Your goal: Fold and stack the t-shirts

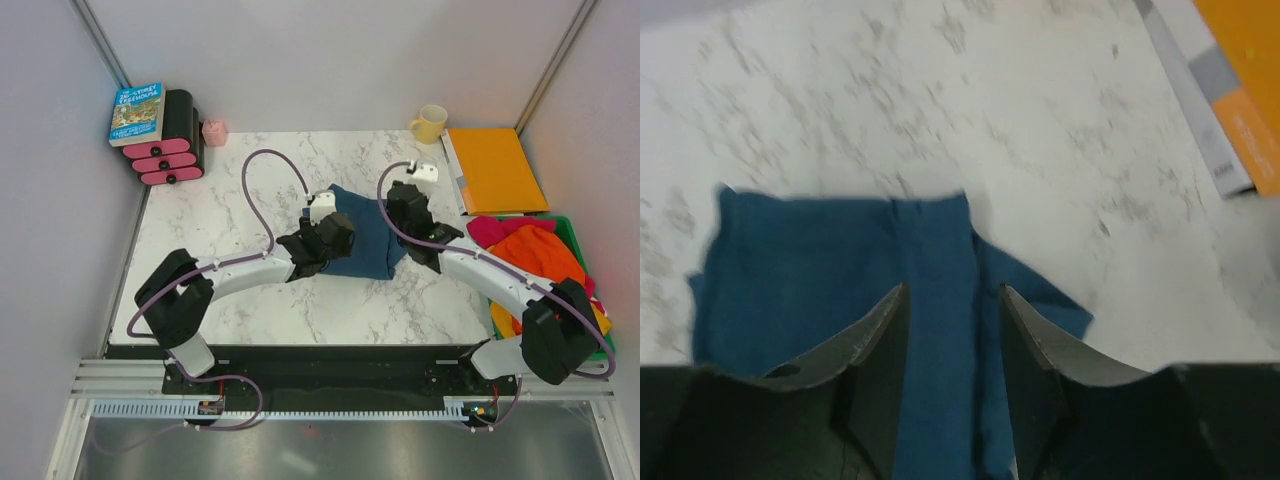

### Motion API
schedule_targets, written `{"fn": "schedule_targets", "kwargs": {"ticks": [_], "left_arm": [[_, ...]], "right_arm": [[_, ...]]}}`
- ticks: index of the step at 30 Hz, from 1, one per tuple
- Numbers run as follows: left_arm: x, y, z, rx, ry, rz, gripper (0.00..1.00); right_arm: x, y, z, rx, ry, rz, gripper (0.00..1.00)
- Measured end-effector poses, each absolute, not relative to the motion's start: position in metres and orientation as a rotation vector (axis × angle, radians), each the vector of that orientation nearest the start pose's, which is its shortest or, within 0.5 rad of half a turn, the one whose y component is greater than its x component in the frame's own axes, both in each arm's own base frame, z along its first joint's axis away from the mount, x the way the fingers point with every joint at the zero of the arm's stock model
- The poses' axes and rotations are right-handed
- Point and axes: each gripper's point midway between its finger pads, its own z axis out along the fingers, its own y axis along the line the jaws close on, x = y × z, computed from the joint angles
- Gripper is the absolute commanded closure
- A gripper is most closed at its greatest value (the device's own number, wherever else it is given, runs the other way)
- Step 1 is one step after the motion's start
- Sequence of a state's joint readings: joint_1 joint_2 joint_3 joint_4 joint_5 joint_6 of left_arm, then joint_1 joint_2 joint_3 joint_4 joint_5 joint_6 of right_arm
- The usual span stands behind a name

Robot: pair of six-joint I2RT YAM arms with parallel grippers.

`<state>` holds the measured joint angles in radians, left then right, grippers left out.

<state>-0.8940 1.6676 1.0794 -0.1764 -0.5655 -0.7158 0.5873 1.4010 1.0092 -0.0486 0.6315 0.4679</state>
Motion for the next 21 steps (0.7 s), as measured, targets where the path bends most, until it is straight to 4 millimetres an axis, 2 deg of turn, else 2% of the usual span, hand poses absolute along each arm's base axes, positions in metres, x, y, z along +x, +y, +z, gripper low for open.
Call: {"fn": "schedule_targets", "kwargs": {"ticks": [1, 4, 6, 8, 10, 16, 19, 21], "left_arm": [[0.322, -0.297, 0.103, -0.058, 2.206, -0.238, 0.29], [0.311, -0.307, 0.097, -0.012, 2.22, -0.245, 0.28], [0.306, -0.31, 0.091, 0.019, 2.232, -0.243, 0.27], [0.304, -0.312, 0.086, 0.047, 2.24, -0.234, 0.27], [0.306, -0.312, 0.084, 0.068, 2.239, -0.225, 0.27], [0.307, -0.315, 0.082, 0.106, 2.237, -0.229, 0.27], [0.299, -0.311, 0.076, 0.118, 2.25, -0.244, 0.27], [0.291, -0.304, 0.071, 0.129, 2.262, -0.24, 0.27]], "right_arm": [[0.387, 0.152, 0.191, 0.266, 1.93, 0.052, 0.52], [0.353, 0.135, 0.123, 0.203, 2.073, -0.054, 0.53], [0.333, 0.125, 0.095, 0.167, 2.141, -0.107, 0.53], [0.316, 0.116, 0.084, 0.147, 2.169, -0.13, 0.53], [0.306, 0.113, 0.092, 0.15, 2.139, -0.108, 0.53], [0.296, 0.105, 0.15, 0.237, 1.942, 0.017, 0.49], [0.295, 0.095, 0.162, 0.277, 1.897, -0.011, 0.45], [0.294, 0.085, 0.163, 0.303, 1.883, -0.063, 0.4]]}}
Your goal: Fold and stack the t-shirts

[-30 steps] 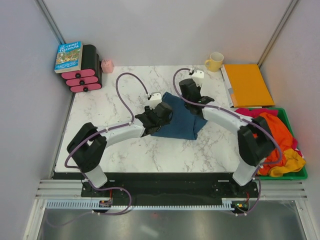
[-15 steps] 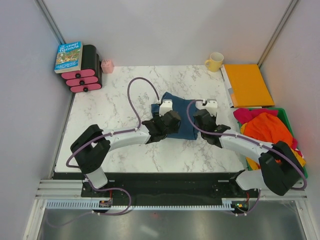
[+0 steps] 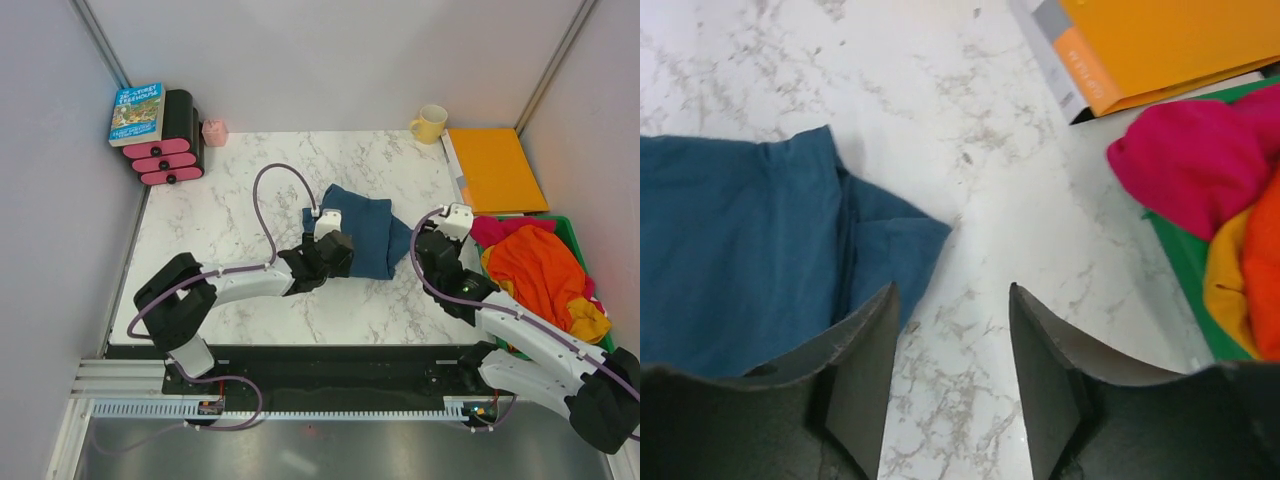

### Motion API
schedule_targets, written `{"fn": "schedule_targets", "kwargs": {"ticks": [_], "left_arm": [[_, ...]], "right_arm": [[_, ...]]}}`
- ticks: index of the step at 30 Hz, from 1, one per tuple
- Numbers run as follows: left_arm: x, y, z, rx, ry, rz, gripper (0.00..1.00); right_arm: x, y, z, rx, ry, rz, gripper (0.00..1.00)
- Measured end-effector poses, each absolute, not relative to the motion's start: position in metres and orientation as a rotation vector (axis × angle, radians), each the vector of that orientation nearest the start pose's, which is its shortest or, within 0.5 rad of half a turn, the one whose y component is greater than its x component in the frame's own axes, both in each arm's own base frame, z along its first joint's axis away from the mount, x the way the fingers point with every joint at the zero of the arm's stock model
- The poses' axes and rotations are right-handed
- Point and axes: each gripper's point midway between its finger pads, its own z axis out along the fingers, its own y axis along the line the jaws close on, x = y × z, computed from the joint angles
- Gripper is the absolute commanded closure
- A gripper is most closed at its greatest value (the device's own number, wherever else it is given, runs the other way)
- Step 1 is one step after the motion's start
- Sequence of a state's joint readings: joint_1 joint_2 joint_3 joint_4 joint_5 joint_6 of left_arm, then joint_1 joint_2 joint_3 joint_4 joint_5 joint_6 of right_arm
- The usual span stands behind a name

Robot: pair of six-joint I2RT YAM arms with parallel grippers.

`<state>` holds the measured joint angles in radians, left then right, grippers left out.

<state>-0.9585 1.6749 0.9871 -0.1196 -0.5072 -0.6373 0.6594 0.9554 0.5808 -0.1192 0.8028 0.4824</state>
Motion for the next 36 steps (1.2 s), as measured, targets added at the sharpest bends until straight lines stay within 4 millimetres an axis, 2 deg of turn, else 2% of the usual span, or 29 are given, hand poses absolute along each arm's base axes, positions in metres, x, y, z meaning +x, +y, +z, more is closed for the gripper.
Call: {"fn": "schedule_targets", "kwargs": {"ticks": [1, 2, 3, 8, 11, 15, 18, 20, 22, 24, 27, 32, 34, 36], "left_arm": [[0.287, -0.301, 0.068, 0.135, 2.268, -0.237, 0.27], [0.281, -0.298, 0.066, 0.146, 2.273, -0.236, 0.28], [0.276, -0.299, 0.065, 0.155, 2.274, -0.238, 0.28], [0.249, -0.311, 0.065, 0.232, 2.264, -0.271, 0.28], [0.236, -0.316, 0.067, 0.25, 2.261, -0.303, 0.29], [0.231, -0.314, 0.061, 0.232, 2.263, -0.324, 0.3], [0.225, -0.31, 0.053, 0.24, 2.275, -0.314, 0.3], [0.22, -0.309, 0.048, 0.256, 2.282, -0.311, 0.3], [0.215, -0.31, 0.045, 0.267, 2.282, -0.316, 0.3], [0.213, -0.311, 0.044, 0.268, 2.28, -0.324, 0.3], [0.213, -0.31, 0.041, 0.263, 2.278, -0.331, 0.3], [0.212, -0.31, 0.038, 0.254, 2.277, -0.34, 0.3], [0.212, -0.312, 0.04, 0.247, 2.272, -0.353, 0.31], [0.212, -0.314, 0.04, 0.249, 2.271, -0.362, 0.31]], "right_arm": [[0.294, 0.08, 0.164, 0.319, 1.872, -0.095, 0.36], [0.294, 0.075, 0.165, 0.332, 1.862, -0.12, 0.23], [0.295, 0.07, 0.168, 0.351, 1.834, -0.148, 0.03], [0.301, 0.049, 0.169, 0.323, 1.729, -0.315, 0.02], [0.317, 0.049, 0.175, 0.229, 1.688, -0.46, 0.02], [0.333, 0.05, 0.169, 0.115, 1.673, -0.585, 0.02], [0.338, 0.034, 0.165, 0.138, 1.649, -0.6, 0.02], [0.339, 0.015, 0.155, 0.186, 1.636, -0.62, 0.02], [0.337, -0.004, 0.132, 0.234, 1.651, -0.65, 0.02], [0.335, -0.012, 0.112, 0.231, 1.678, -0.66, 0.02], [0.341, -0.007, 0.092, 0.167, 1.712, -0.589, 0.02], [0.337, -0.018, 0.086, 0.176, 1.679, -0.432, 0.02], [0.329, -0.018, 0.071, 0.122, 1.708, -0.372, 0.02], [0.321, -0.009, 0.042, 0.024, 1.797, -0.318, 0.02]]}}
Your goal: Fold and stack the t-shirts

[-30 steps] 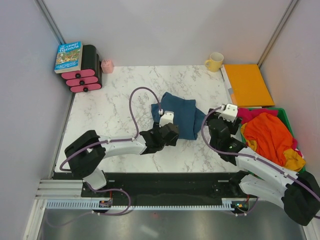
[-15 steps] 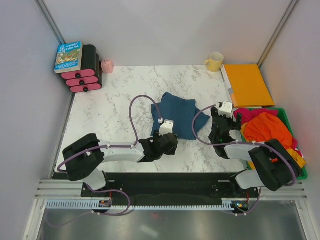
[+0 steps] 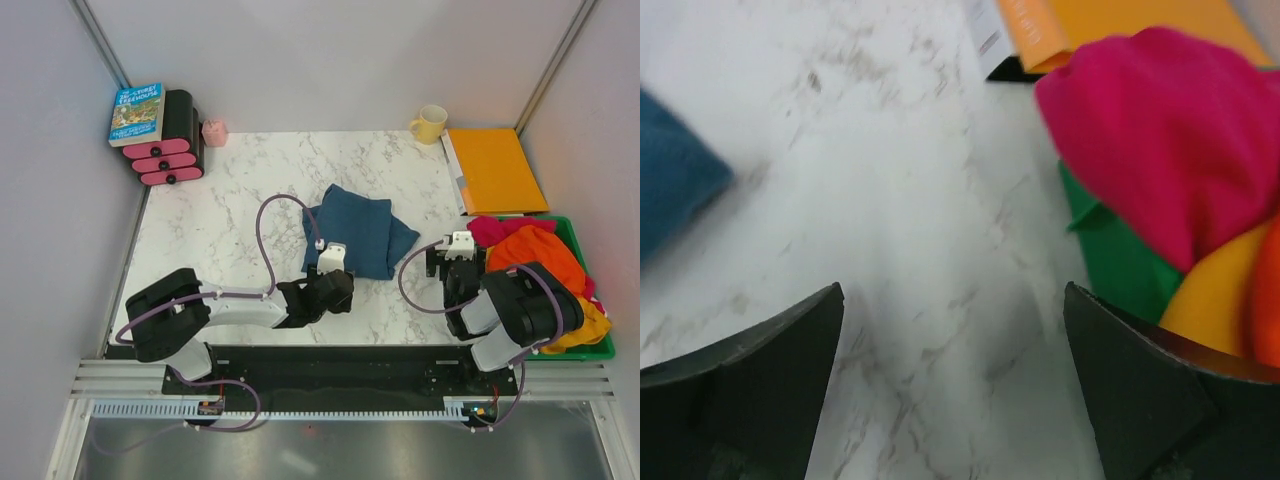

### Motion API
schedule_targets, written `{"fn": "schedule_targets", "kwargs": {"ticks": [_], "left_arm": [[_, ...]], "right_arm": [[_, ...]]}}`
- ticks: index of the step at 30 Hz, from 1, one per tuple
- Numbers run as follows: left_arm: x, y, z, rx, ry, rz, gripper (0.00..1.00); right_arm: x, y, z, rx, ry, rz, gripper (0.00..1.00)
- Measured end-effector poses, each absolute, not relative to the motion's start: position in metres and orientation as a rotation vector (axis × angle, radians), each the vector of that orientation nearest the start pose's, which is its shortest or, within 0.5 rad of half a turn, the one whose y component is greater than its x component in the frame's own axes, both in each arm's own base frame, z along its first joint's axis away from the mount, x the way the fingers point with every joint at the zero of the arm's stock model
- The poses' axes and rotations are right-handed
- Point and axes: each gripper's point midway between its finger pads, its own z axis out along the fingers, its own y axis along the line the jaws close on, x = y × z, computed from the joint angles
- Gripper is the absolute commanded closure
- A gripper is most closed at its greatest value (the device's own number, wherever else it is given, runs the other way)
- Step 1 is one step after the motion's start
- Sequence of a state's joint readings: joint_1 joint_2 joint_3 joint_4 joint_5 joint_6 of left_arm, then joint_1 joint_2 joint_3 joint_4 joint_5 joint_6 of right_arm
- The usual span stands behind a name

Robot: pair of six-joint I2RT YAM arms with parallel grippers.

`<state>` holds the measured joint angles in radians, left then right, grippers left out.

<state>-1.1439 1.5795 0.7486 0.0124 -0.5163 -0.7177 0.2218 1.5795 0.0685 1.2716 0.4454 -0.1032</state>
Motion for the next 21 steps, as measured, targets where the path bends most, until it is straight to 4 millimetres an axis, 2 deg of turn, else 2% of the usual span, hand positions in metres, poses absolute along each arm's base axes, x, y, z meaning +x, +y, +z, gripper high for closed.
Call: {"fn": "schedule_targets", "kwargs": {"ticks": [2, 4, 7, 9, 16, 21], "left_arm": [[0.21, -0.315, 0.04, 0.253, 2.27, -0.366, 0.31], [0.209, -0.316, 0.041, 0.258, 2.269, -0.368, 0.31], [0.209, -0.316, 0.041, 0.259, 2.266, -0.366, 0.31], [0.209, -0.316, 0.041, 0.259, 2.266, -0.364, 0.31], [0.215, -0.328, 0.032, 0.268, 2.278, -0.327, 0.32], [0.219, -0.327, 0.036, 0.253, 2.26, -0.307, 0.31]], "right_arm": [[0.32, -0.001, 0.036, -0.017, 1.819, -0.27, 0.02], [0.335, 0.001, 0.051, 0.006, 1.774, -0.22, 0.02], [0.368, -0.007, 0.078, 0.073, 1.707, -0.165, 0.02], [0.377, -0.011, 0.088, 0.098, 1.677, -0.145, 0.02], [0.376, -0.003, 0.081, 0.085, 1.707, -0.09, 0.02], [0.375, -0.001, 0.079, 0.085, 1.717, -0.079, 0.02]]}}
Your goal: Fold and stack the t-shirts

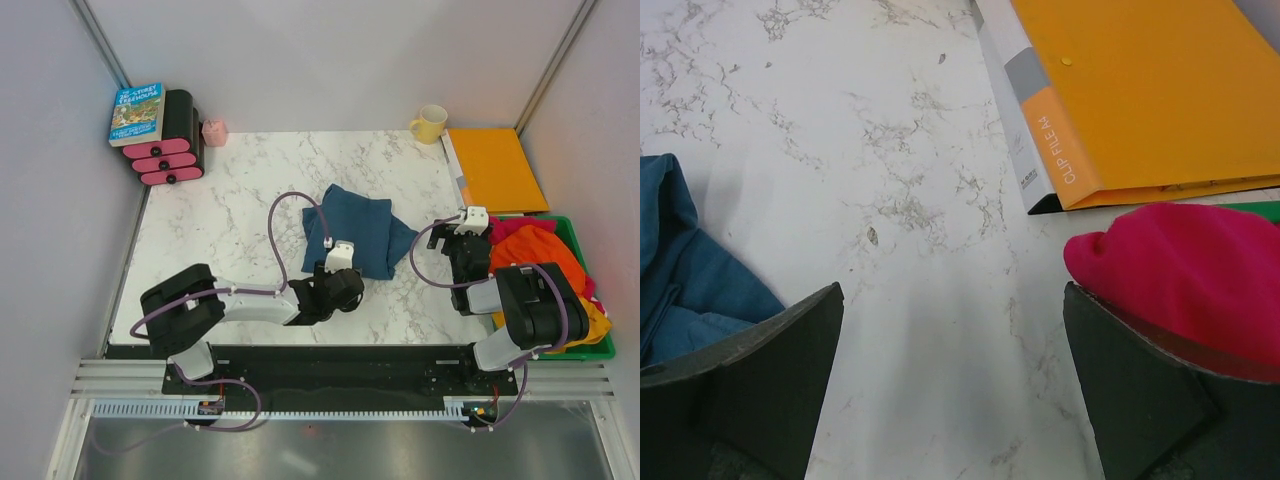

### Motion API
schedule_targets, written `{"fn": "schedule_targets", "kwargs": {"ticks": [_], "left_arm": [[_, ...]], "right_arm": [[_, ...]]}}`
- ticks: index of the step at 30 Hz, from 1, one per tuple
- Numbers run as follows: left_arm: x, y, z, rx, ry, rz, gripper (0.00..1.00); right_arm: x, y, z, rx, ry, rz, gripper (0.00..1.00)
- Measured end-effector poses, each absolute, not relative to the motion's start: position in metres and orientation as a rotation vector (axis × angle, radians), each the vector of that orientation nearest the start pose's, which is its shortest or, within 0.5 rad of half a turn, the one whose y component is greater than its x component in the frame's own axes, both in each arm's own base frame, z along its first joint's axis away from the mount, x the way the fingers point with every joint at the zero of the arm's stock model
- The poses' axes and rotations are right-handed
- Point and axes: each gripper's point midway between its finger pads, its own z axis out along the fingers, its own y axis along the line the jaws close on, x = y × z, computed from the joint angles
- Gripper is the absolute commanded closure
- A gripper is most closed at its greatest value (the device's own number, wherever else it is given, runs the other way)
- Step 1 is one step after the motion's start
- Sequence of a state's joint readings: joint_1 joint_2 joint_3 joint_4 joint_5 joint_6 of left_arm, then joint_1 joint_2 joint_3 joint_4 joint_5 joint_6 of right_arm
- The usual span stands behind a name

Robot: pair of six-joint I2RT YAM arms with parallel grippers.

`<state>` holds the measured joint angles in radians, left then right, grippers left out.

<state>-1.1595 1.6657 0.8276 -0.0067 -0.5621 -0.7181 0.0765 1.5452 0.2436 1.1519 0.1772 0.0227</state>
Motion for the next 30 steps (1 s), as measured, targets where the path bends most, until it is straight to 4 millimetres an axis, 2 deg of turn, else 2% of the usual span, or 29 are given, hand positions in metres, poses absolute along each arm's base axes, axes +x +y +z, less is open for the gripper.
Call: {"fn": "schedule_targets", "kwargs": {"ticks": [7, 11, 15, 18, 22, 28, 30], "left_arm": [[0.227, -0.32, 0.055, 0.236, 2.212, -0.262, 0.3], [0.238, -0.324, 0.073, 0.234, 2.177, -0.233, 0.3], [0.257, -0.334, 0.094, 0.194, 2.146, -0.246, 0.3], [0.281, -0.335, 0.104, 0.141, 2.132, -0.235, 0.3], [0.313, -0.325, 0.098, 0.078, 2.146, -0.186, 0.3], [0.358, -0.307, 0.073, 0.017, 2.183, -0.094, 0.3], [0.369, -0.306, 0.069, 0.015, 2.184, -0.073, 0.3]], "right_arm": [[0.375, -0.001, 0.079, 0.084, 1.719, -0.077, 0.02], [0.375, -0.001, 0.078, 0.082, 1.72, -0.075, 0.02], [0.375, -0.001, 0.078, 0.082, 1.721, -0.075, 0.02], [0.375, 0.0, 0.078, 0.082, 1.722, -0.074, 0.02], [0.375, 0.004, 0.077, 0.06, 1.726, -0.054, 0.02], [0.373, 0.017, 0.075, -0.015, 1.769, -0.027, 0.02], [0.383, 0.026, 0.084, -0.035, 1.809, -0.014, 0.02]]}}
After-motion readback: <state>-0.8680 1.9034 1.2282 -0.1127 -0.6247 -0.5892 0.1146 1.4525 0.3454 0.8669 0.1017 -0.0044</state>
